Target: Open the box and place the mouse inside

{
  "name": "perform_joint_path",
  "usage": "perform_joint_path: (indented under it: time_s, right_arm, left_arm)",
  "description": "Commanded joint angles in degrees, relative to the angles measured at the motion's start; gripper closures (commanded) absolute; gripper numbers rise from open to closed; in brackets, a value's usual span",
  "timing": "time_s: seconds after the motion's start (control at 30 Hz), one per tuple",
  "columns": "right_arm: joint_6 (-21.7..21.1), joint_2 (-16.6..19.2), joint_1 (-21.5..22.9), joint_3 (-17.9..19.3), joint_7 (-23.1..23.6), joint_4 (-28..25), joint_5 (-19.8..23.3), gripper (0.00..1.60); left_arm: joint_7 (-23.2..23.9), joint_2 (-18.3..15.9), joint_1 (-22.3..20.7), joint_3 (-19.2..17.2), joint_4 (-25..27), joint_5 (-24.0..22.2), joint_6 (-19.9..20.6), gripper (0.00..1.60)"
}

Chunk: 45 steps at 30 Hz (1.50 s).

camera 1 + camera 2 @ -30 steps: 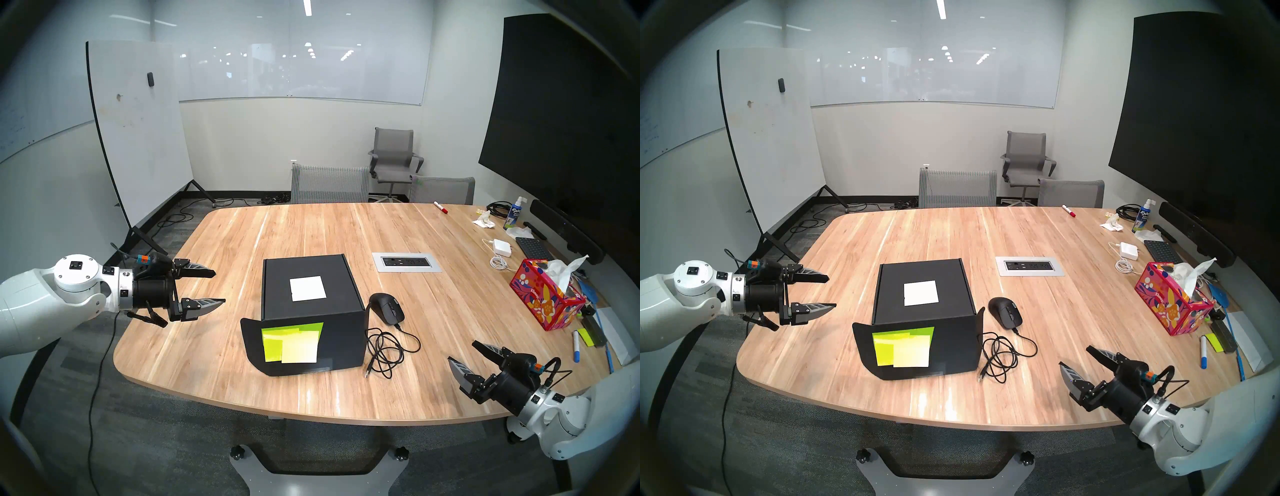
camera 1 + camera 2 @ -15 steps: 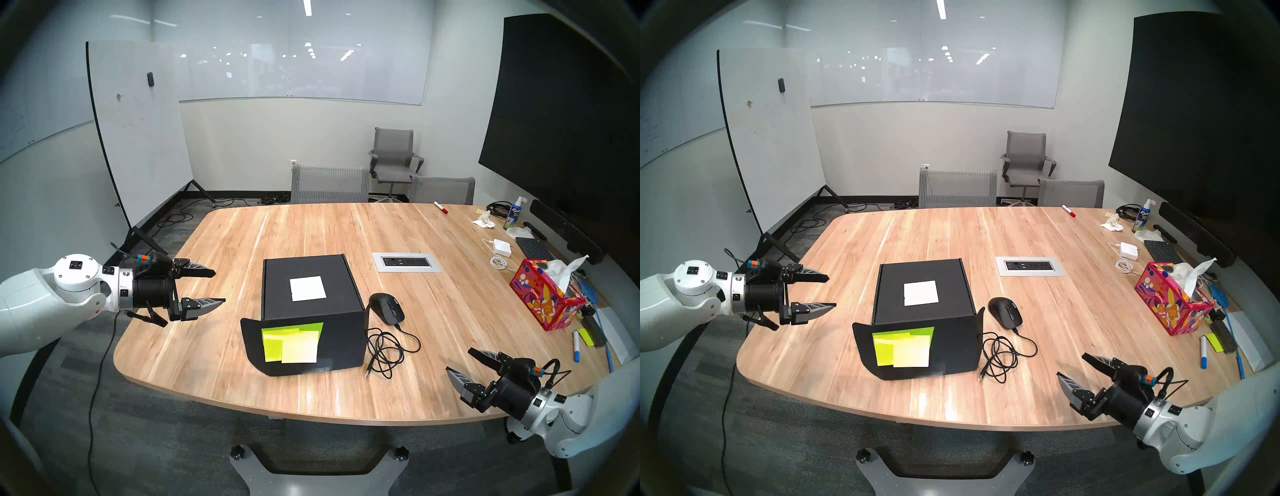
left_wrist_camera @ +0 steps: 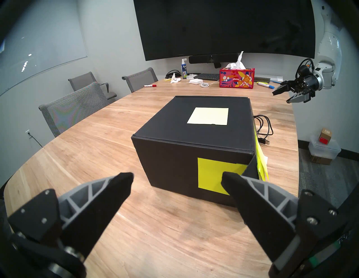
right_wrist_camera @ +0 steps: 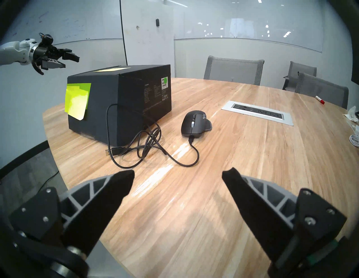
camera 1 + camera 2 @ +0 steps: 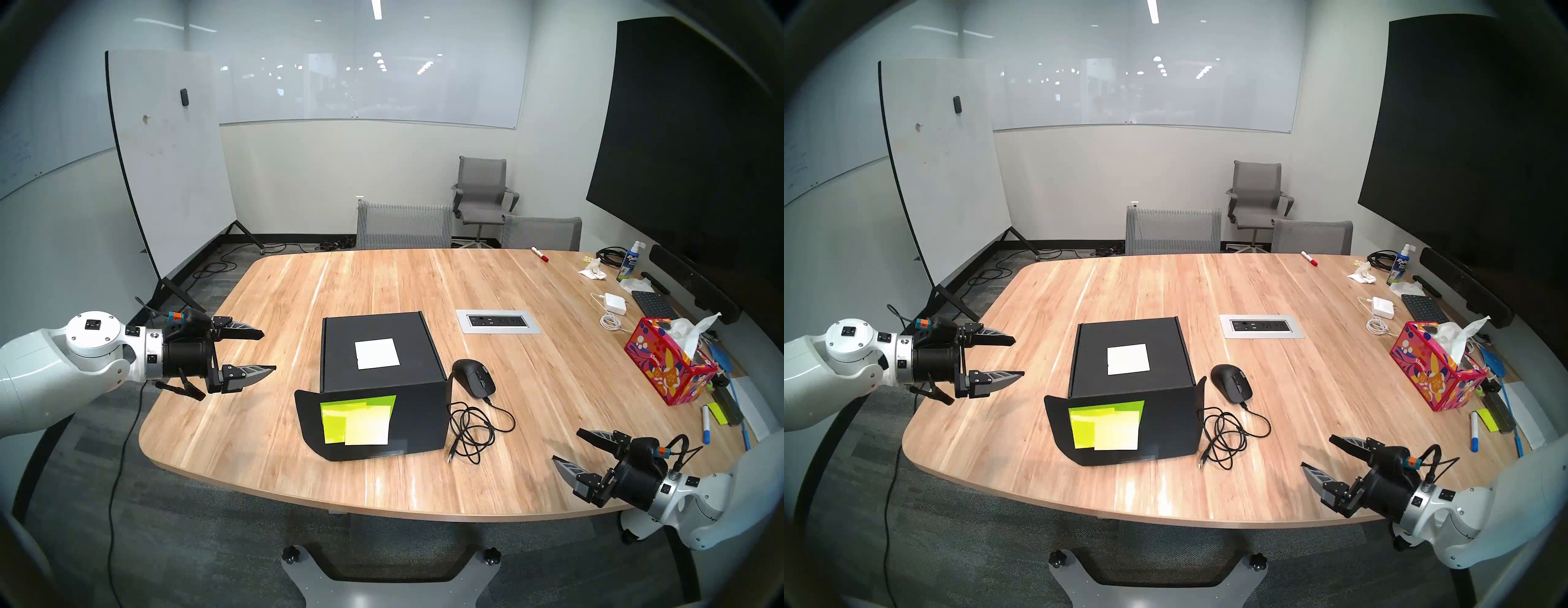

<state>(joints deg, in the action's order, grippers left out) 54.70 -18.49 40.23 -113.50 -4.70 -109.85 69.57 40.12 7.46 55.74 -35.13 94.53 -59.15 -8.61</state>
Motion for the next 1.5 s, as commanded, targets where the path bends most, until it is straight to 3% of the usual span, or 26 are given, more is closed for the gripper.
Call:
perform_joint_path:
  time_s: [0.0,0.67,1.47]
  right_arm:
    - [0.3,-2.6,1.6,-1.0,3.6,0.4,0.7,0.00]
    - [0.3,-8.6,5.1,-4.3,15.3,4.2,3.3,0.00]
    - [0.3,-13.5,8.1,-3.4,30.1,11.3,7.8,0.00]
  left_arm:
    - [0.0,-0.1,-0.8,-0.7,0.2,-0.1,-0.2,0.00]
    - [0.0,-0.1,-1.0,-0.7,0.2,-0.1,-0.2,0.00]
    - [0.0,-0.1,-1.2,-0.6,0.2,-0.2,-0.3,0.00]
